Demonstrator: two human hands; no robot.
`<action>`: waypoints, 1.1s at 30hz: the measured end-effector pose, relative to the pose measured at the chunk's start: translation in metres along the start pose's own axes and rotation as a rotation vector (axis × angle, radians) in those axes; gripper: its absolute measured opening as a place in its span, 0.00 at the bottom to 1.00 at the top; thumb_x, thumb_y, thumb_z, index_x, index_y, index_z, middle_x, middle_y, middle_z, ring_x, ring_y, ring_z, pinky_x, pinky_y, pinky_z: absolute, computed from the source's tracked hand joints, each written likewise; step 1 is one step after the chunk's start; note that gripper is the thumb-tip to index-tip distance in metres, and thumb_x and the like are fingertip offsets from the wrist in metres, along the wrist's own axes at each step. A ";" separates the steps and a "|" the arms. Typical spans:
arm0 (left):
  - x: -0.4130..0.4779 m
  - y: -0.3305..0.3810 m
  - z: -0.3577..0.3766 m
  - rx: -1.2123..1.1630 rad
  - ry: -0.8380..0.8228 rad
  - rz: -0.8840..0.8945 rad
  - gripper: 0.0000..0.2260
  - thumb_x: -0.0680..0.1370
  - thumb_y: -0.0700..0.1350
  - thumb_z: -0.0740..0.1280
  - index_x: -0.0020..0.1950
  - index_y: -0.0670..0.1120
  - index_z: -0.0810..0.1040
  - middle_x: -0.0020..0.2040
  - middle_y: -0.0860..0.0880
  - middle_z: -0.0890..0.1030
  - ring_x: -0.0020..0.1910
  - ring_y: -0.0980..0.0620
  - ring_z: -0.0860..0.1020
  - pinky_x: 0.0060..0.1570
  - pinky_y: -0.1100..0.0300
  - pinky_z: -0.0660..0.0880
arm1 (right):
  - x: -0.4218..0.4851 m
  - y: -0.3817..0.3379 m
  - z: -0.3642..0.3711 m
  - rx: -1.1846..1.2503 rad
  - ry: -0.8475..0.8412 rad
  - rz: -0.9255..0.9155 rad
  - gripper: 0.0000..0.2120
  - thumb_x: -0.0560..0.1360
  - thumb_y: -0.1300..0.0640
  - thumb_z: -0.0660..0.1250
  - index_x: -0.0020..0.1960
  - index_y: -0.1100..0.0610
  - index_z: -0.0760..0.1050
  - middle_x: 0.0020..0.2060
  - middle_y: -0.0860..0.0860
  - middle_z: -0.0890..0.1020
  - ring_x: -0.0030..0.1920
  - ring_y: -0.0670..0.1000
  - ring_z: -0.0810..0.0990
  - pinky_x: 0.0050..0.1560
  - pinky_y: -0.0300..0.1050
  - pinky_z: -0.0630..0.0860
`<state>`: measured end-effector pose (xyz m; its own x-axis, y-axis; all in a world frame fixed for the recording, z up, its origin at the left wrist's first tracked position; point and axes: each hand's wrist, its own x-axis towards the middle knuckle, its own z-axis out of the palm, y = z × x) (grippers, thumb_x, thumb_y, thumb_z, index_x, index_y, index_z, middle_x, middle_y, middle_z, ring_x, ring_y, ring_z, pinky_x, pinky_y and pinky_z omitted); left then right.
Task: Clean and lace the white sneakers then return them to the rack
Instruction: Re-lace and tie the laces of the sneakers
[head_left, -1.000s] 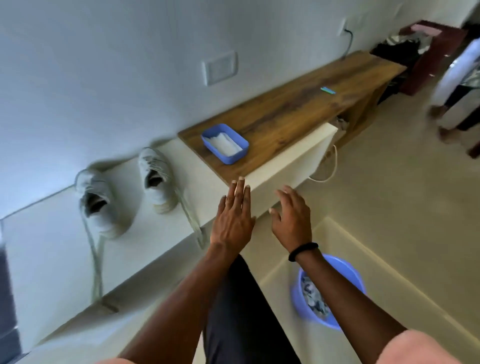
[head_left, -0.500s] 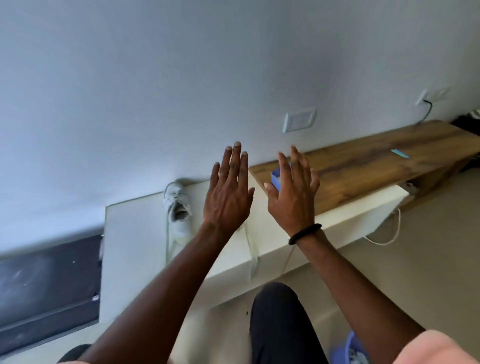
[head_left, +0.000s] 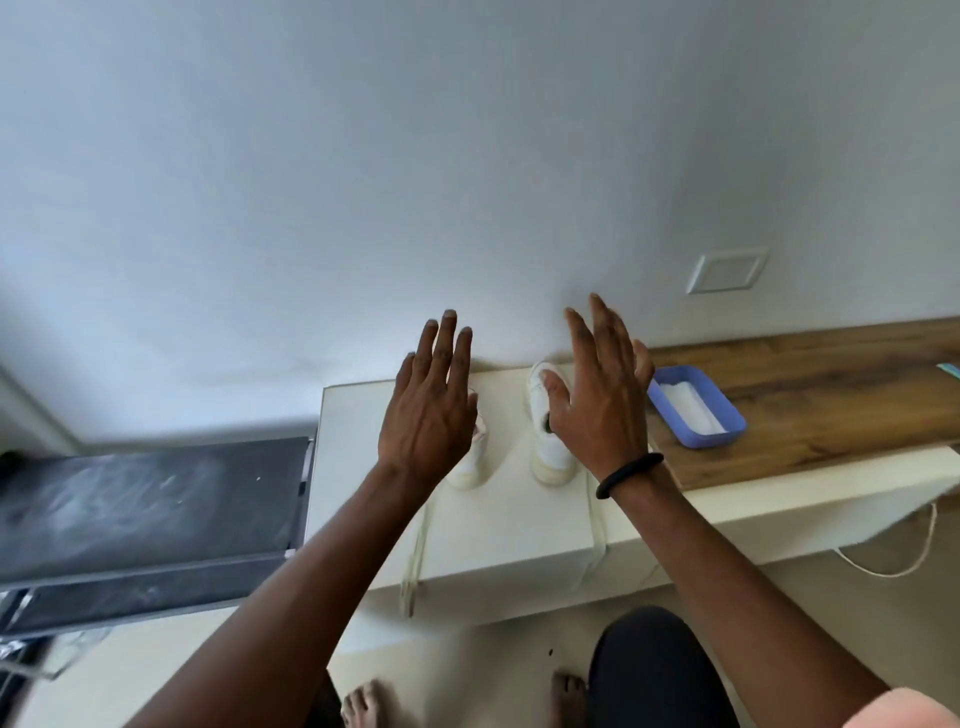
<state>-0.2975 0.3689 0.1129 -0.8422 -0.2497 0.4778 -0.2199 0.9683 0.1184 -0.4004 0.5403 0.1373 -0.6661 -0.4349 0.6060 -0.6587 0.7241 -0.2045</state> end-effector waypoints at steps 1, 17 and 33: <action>-0.005 -0.008 0.009 -0.011 -0.022 -0.028 0.33 0.82 0.48 0.62 0.81 0.41 0.51 0.82 0.42 0.48 0.81 0.42 0.49 0.75 0.45 0.62 | -0.004 -0.001 0.011 0.009 -0.025 -0.005 0.34 0.75 0.50 0.68 0.77 0.54 0.62 0.80 0.55 0.59 0.79 0.57 0.61 0.73 0.64 0.60; -0.037 -0.057 0.149 -0.117 -0.476 -0.149 0.24 0.83 0.51 0.62 0.78 0.57 0.61 0.74 0.42 0.68 0.59 0.42 0.79 0.46 0.53 0.76 | -0.055 -0.008 0.179 0.237 -0.633 0.024 0.23 0.77 0.47 0.68 0.71 0.46 0.69 0.72 0.54 0.71 0.65 0.59 0.77 0.61 0.54 0.77; -0.136 -0.029 0.115 -0.358 -0.406 -0.228 0.26 0.77 0.43 0.71 0.71 0.58 0.67 0.72 0.47 0.72 0.56 0.46 0.81 0.45 0.59 0.77 | -0.130 -0.030 0.118 0.153 -0.681 0.001 0.18 0.72 0.42 0.70 0.60 0.41 0.71 0.68 0.50 0.74 0.55 0.53 0.81 0.62 0.50 0.75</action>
<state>-0.2329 0.3746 -0.0556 -0.9298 -0.3658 0.0419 -0.2976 0.8137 0.4993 -0.3357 0.5121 -0.0259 -0.7047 -0.7095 -0.0013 -0.6667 0.6627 -0.3411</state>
